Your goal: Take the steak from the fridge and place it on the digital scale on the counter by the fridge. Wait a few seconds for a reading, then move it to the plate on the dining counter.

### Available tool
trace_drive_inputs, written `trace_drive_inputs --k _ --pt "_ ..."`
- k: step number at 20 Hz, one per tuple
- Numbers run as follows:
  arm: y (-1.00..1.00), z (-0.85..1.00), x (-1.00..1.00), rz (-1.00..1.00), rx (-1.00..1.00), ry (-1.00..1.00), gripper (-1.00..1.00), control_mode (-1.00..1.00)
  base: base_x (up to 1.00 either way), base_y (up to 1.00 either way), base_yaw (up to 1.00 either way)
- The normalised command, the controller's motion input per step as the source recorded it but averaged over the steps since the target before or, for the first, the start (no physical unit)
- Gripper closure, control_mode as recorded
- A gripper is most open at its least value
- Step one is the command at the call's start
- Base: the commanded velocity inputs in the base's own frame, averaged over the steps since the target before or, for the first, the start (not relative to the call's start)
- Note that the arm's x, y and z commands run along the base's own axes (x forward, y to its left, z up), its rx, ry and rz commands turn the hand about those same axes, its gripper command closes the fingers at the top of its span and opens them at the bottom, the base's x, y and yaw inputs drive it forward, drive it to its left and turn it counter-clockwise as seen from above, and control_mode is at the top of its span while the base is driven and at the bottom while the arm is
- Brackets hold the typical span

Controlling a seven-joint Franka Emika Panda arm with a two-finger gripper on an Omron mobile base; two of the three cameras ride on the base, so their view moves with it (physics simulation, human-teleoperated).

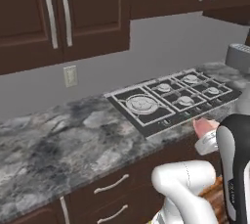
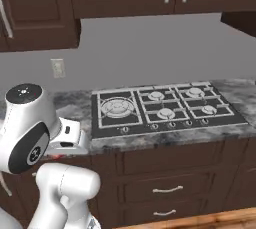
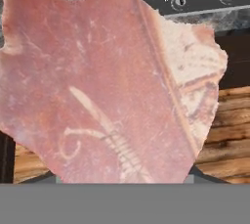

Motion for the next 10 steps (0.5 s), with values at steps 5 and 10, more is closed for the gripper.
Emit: trace_drive_inputs --k 5,10 --pt "0.0 0.0 0.0 0.0 0.0 0.0 1.0 1.0 0.0 -0.01 -0.79" --pt "0.0 0.0 0.0 0.0 0.0 0.0 1.0 1.0 0.0 -0.05 -0.83"
